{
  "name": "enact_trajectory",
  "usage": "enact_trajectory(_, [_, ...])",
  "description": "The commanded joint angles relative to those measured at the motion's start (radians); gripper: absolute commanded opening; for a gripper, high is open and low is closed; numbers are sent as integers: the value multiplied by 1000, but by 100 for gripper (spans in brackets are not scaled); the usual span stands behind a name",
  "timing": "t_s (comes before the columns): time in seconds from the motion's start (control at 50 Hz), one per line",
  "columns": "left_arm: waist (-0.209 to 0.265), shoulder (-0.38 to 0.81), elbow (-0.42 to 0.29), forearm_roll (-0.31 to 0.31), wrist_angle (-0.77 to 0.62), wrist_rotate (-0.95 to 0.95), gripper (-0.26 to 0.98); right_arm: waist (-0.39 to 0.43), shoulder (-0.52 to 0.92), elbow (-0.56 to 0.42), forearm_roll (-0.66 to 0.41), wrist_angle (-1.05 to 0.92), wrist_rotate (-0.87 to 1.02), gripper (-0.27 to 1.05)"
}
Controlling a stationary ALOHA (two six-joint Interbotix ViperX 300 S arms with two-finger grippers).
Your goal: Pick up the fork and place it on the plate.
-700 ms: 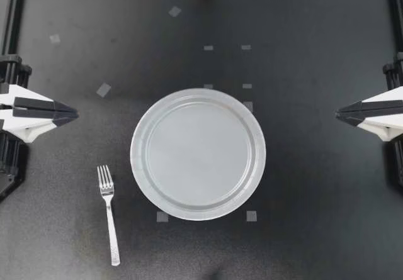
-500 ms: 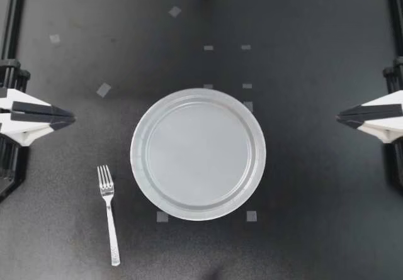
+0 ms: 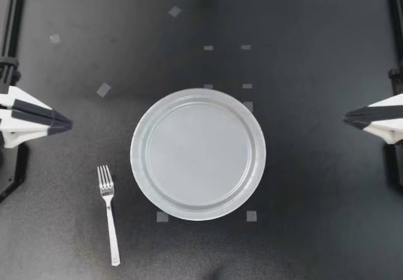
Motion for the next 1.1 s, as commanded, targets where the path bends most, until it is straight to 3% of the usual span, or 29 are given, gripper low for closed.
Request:
enact_trajectory(0.0, [-2,18,-92,31,153,48,0,-2,31,-12,-2,-11,0,-3])
enact_trajectory(0.16, [-2,23,-150,51,264,117,16,-2,32,-12,-2,-12,0,-3])
enact_trajectory(0.4, [-2,31,-156,80,362,314,65,-3,25,-11,-2,-12,-8,-4])
enact_trajectory(0.7, [-2,95,-153,84,337,584,61,-40,23,-2,-2,-12,-5,-3])
enact_trajectory(0.92, [-2,169,-202,83,341,747,61,-64,32,0,-2,-12,-2,-4])
enact_trajectory(1.08, [-5,259,-146,80,344,764,61,-66,23,14,0,-12,0,-3])
